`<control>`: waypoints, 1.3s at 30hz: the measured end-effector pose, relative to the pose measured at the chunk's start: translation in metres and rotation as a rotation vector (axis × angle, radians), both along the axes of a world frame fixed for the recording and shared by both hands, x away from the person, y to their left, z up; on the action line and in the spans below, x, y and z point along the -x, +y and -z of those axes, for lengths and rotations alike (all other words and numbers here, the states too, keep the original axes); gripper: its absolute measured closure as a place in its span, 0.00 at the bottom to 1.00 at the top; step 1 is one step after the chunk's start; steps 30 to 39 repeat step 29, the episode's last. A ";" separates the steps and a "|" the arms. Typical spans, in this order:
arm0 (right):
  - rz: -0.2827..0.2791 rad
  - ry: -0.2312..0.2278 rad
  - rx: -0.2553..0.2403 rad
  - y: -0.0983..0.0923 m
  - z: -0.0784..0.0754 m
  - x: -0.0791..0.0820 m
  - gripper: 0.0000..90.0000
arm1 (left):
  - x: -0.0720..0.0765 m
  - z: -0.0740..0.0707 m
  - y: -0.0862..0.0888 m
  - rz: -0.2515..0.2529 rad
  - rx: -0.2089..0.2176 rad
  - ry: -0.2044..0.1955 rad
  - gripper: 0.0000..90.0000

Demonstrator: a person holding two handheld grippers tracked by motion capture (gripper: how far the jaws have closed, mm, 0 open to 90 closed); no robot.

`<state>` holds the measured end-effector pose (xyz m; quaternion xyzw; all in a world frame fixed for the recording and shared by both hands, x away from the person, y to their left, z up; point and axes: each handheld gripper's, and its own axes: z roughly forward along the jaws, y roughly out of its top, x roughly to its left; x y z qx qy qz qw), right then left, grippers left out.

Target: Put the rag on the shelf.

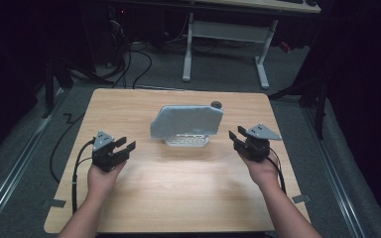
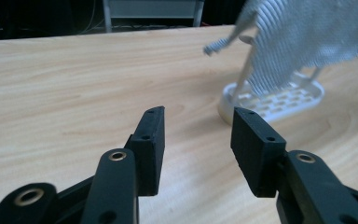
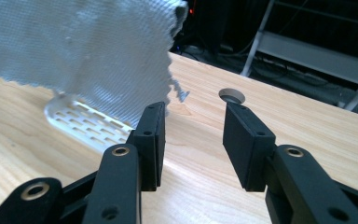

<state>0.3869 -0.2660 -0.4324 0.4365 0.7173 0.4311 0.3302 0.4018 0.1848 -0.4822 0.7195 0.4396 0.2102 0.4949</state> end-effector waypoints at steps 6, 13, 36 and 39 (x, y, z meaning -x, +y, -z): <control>-0.024 0.033 0.035 0.001 0.018 0.023 0.62 | 0.032 0.016 -0.009 0.045 -0.012 0.051 0.59; -0.031 0.078 0.037 0.000 0.047 0.048 0.57 | 0.070 0.037 -0.027 0.100 -0.038 0.128 0.55; -0.074 0.166 0.076 0.001 0.081 0.071 0.48 | 0.072 0.041 -0.035 0.119 -0.078 0.136 0.51; -0.074 0.166 0.076 0.001 0.081 0.071 0.48 | 0.072 0.041 -0.035 0.119 -0.078 0.136 0.51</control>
